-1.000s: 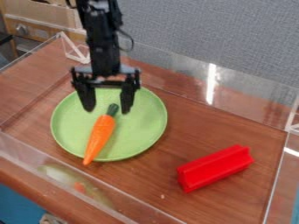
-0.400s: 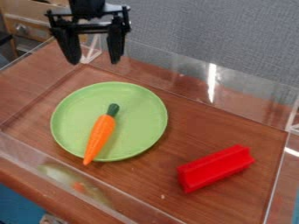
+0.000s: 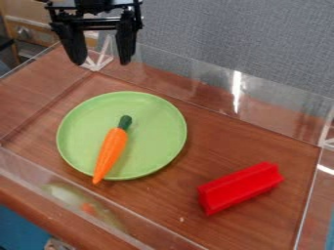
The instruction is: Put the carrot on the green plate
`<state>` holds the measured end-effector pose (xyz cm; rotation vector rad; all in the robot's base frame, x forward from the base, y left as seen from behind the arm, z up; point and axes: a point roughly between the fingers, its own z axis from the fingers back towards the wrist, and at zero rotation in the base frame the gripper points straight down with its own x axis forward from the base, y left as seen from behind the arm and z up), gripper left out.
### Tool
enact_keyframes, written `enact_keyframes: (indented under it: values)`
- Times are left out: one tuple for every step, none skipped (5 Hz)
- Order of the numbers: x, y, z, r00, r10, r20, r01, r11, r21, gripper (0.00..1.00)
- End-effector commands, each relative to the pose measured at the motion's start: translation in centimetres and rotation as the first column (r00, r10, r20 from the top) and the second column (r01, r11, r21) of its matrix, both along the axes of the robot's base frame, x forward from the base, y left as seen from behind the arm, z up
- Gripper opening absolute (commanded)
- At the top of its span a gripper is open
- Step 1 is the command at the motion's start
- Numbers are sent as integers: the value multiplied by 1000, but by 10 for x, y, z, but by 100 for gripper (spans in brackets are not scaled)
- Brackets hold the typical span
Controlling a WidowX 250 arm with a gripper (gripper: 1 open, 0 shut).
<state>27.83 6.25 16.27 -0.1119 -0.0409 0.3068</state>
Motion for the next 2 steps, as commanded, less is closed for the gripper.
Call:
enact_keyframes:
  values:
    - [-2, 9, 12, 999, -25, 34, 24, 999, 24, 100]
    - [-4, 15, 10, 998, -61, 20, 61, 998, 32, 100]
